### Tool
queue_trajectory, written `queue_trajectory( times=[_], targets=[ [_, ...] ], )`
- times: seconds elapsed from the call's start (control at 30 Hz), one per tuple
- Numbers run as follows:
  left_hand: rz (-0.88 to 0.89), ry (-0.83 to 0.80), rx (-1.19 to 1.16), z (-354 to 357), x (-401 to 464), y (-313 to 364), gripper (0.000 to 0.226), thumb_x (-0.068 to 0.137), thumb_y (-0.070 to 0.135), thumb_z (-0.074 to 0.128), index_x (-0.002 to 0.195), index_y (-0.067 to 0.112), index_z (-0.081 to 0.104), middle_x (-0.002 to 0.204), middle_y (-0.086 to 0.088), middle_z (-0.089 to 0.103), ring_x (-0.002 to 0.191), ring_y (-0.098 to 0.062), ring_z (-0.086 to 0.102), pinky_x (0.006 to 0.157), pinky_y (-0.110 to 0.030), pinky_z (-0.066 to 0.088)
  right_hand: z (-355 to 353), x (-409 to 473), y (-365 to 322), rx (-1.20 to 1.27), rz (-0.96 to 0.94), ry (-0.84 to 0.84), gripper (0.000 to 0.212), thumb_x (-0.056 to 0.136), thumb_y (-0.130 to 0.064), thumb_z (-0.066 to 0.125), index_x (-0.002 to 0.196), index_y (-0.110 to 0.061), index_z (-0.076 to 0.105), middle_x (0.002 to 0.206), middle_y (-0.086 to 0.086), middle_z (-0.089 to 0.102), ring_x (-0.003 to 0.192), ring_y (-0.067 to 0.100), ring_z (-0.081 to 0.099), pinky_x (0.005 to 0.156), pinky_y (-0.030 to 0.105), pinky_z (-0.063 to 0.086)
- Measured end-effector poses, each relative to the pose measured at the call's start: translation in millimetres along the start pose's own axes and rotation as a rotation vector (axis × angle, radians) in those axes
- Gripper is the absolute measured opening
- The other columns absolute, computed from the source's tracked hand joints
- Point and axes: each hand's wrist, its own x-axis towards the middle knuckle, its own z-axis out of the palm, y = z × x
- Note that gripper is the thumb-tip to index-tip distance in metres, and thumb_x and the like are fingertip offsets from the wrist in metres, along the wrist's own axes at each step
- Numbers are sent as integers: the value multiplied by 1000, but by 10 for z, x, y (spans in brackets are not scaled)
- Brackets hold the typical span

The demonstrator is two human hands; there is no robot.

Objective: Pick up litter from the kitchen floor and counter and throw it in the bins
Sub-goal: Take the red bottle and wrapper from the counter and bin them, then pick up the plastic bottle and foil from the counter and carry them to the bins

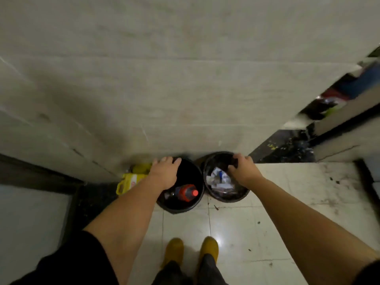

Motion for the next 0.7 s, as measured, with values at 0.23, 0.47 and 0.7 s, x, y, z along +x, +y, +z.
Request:
queue_trajectory(
  times=[0.23, 0.47, 0.7],
  targets=[
    [331, 194, 201, -1485, -376, 1084, 55, 91, 16, 46, 144, 13, 30, 148, -17, 37, 138, -33, 34, 113, -51, 28, -840, -1109, 464, -63, 103, 259, 45, 95, -34, 47, 135, -16, 40, 137, 16, 42, 121, 38, 48, 100, 48, 45],
    [765, 290, 371, -1746, -901, 2748, 61, 93, 22, 45, 148, 21, 21, 149, -11, 38, 134, -32, 39, 110, -48, 33, -1178, -2258, 1494, -40, 337, 461, 51, 97, -38, 40, 143, -18, 33, 144, 12, 39, 129, 34, 44, 102, 47, 41],
    [1179, 318, 557, -1280, -1933, 4678, 61, 94, 27, 42, 149, 21, 19, 149, -8, 39, 139, -28, 34, 116, -49, 28, -1139, -3848, 2871, 76, 717, 581, 44, 98, -35, 37, 137, -15, 37, 138, 14, 42, 127, 35, 42, 103, 48, 35]
  ],
)
